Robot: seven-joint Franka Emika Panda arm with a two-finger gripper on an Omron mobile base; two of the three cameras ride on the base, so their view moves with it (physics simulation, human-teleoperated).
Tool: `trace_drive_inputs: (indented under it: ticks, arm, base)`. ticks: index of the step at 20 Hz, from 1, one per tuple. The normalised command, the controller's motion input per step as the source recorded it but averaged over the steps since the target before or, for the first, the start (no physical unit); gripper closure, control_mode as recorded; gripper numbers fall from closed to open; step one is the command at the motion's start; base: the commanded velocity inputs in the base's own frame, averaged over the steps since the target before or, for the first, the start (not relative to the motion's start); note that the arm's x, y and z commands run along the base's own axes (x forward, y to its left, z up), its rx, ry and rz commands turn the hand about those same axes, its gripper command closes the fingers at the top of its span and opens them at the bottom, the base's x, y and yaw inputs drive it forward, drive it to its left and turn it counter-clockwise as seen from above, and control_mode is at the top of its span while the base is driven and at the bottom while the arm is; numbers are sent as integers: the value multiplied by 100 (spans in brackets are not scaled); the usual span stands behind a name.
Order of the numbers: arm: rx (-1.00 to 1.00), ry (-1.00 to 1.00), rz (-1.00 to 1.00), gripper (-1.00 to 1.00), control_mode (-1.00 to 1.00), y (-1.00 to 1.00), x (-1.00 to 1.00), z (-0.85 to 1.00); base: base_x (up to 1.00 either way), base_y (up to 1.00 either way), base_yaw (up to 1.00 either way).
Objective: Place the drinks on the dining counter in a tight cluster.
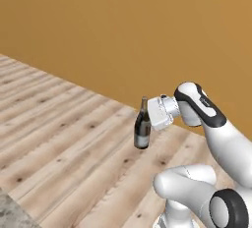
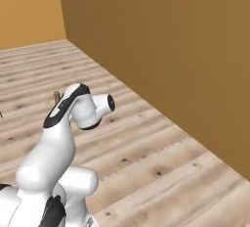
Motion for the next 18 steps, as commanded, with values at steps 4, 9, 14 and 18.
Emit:
trace_drive_inputs:
  ticks: [4,9,14,18]
  arm:
    - [0,0,0,100,100,0,0,0]
    - [0,0,0,100,100,0,0,0]
    - [0,0,0,100,100,0,0,0]
    - [0,0,0,100,100,0,0,0]
  base:
    - [71,0,48]
    - [74,0,42]
    - [81,-7,17]
    - [78,-14,10]
